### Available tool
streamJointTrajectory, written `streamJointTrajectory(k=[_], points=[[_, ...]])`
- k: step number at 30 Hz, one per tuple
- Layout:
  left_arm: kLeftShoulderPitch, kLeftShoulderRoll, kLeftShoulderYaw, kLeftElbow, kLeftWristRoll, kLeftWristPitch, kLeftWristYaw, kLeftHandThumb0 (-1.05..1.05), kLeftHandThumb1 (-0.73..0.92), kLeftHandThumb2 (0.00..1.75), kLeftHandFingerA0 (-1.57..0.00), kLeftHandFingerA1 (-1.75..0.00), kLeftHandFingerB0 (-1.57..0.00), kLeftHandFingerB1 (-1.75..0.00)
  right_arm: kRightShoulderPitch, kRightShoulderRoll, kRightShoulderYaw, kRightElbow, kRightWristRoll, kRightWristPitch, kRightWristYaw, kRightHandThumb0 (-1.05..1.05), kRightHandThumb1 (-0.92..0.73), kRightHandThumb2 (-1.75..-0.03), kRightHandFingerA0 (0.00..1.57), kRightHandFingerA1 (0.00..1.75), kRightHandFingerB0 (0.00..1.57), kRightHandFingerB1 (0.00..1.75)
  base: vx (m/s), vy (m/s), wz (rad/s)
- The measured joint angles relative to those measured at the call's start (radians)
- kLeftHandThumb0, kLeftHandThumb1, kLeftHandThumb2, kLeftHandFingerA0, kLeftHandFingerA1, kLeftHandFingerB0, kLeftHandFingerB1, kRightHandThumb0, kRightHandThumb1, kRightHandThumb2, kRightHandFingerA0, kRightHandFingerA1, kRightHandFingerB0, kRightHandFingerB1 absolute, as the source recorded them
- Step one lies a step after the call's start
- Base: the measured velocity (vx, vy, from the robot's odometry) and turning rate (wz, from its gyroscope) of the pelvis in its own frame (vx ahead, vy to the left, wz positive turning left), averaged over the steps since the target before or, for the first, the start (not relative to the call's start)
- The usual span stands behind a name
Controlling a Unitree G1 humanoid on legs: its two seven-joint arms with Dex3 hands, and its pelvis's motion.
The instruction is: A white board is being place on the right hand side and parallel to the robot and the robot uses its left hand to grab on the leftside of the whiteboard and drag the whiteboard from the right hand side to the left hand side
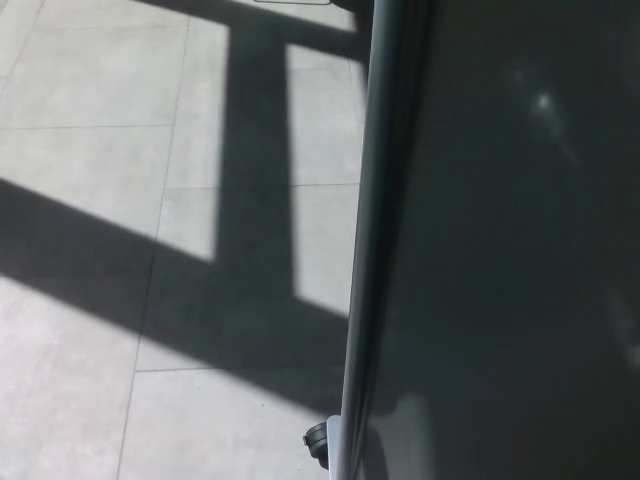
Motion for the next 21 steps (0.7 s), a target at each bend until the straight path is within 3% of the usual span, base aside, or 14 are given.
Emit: streamJointTrajectory(k=[1, 4, 8, 10, 11, 16, 21], points=[[0.006, 0.000, 0.006, -0.011, -0.009, 0.000, -0.010, -0.24, 0.64, 0.59, -0.47, -0.36, -0.32, -0.31, 0.001, 0.000, -0.007, 0.003, 0.006, -0.011, 0.005, -0.63, -0.50, -0.56, 0.97, 0.78, 0.60, 0.55, 0.00, 0.000, 0.00], [0.036, -0.009, 0.010, -0.107, -0.049, 0.001, -0.062, -0.17, 0.68, 0.60, -0.43, -0.35, -0.29, -0.31, 0.007, 0.000, -0.022, 0.017, 0.027, -0.066, 0.027, -0.62, -0.54, -0.58, 0.99, 0.72, 0.58, 0.54, 0.00, 0.000, 0.00], [0.009, -0.009, -0.021, -0.236, -0.081, 0.013, -0.108, -0.23, 0.63, 0.59, -0.43, -0.36, -0.30, -0.31, 0.003, -0.001, -0.022, 0.030, 0.039, -0.106, 0.047, -0.65, -0.57, -0.58, 1.01, 0.72, 0.57, 0.53, 0.00, 0.000, 0.00], [-0.022, -0.008, -0.043, -0.288, -0.086, 0.026, -0.112, -0.27, 0.62, 0.60, -0.38, -0.35, -0.29, -0.31, 0.002, -0.003, -0.022, 0.035, 0.045, -0.118, 0.052, -0.66, -0.60, -0.59, 1.04, 0.73, 0.57, 0.54, 0.00, 0.000, 0.00], [-0.040, -0.007, -0.055, -0.314, -0.088, 0.033, -0.113, -0.34, 0.60, 0.67, -0.28, -0.37, -0.25, -0.34, 0.001, -0.004, -0.023, 0.039, 0.047, -0.123, 0.055, -0.68, -0.61, -0.59, 1.03, 0.74, 0.55, 0.54, 0.00, 0.000, 0.00], [-0.150, 0.015, -0.118, -0.487, -0.109, 0.105, -0.129, -0.35, 0.58, 0.65, -0.26, -0.38, -0.22, -0.34, -0.008, -0.004, -0.022, 0.059, 0.060, -0.140, 0.067, -0.67, -0.60, -0.58, 1.03, 0.74, 0.55, 0.54, 0.00, 0.000, 0.00], [-0.230, 0.016, -0.178, -0.623, -0.123, 0.179, -0.126, -0.10, 0.66, 0.61, -0.20, -0.40, -0.24, -0.33, -0.008, -0.004, -0.019, 0.066, 0.066, -0.151, 0.070, -0.68, -0.61, -0.59, 0.96, 0.76, 0.45, 0.55, 0.00, 0.000, 0.00]])
